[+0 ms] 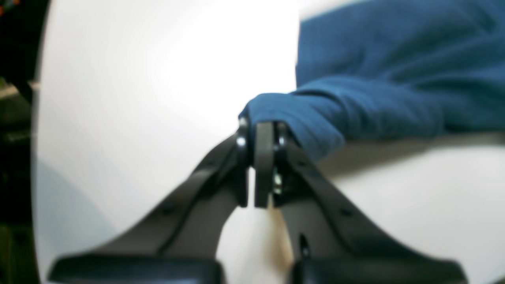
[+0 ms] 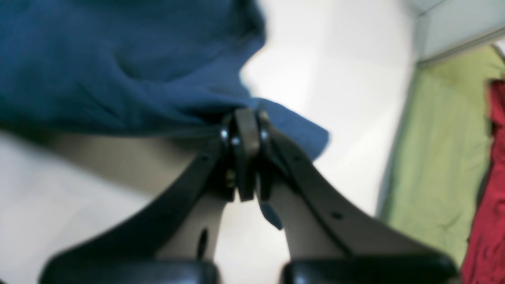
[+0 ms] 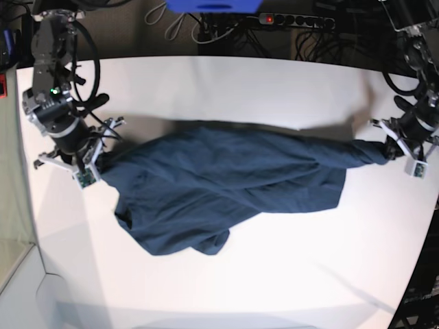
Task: Layout the t-shirt on the table in an organized manner, then fold the t-shirt properly
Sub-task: 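Lift and stretch the shirt between both grippers, then lay it down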
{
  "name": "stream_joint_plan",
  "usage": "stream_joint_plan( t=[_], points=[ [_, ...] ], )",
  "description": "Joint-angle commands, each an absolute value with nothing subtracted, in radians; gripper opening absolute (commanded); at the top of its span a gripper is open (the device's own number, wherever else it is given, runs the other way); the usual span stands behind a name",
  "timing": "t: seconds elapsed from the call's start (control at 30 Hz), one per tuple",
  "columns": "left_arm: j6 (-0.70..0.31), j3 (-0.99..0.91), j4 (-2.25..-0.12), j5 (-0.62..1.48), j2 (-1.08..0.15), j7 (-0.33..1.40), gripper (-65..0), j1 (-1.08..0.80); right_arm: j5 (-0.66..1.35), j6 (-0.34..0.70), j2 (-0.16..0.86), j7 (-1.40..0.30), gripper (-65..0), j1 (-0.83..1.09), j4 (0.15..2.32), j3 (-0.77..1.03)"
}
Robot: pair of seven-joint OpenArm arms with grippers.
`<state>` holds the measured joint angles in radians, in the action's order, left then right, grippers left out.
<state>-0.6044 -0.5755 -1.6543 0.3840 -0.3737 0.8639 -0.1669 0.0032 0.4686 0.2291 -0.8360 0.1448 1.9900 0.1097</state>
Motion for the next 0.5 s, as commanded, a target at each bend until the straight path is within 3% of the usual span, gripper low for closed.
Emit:
stream_joint_plan(
  t=[0.0,0.07,0.17,0.23,0.47],
  points=[
    [-0.604,-0.579,-1.672,0.4,-0.394,0.843,-64.6,-0.171,0.005,0.478,0.231,-0.809,-63.5,0.154,2.008,0.114],
    [-0.61,-0.573,-1.67,0.4,-0.394,0.843,-64.5,-0.197,0.005,0.513,0.226,-0.809,-59.8,0.199,2.005,0.113],
    [-0.698,-0.572,-1.673,0.4,-0.395,0.843,-64.2,-0.229,0.004,0.57,0.226,-0.809,-54.7,0.232,2.005,0.113],
    [-0.698,-0.575,-1.678,0.398,-0.395,0.845,-60.9,-0.237,0.002,0.579,0.229,-0.811,-50.7,0.24,2.006,0.113],
    [-0.698,-0.633,-1.669,0.39,-0.392,0.845,-35.9,-0.272,0.001,0.579,0.262,-0.862,-38.5,0.259,2.011,0.179]
  ],
)
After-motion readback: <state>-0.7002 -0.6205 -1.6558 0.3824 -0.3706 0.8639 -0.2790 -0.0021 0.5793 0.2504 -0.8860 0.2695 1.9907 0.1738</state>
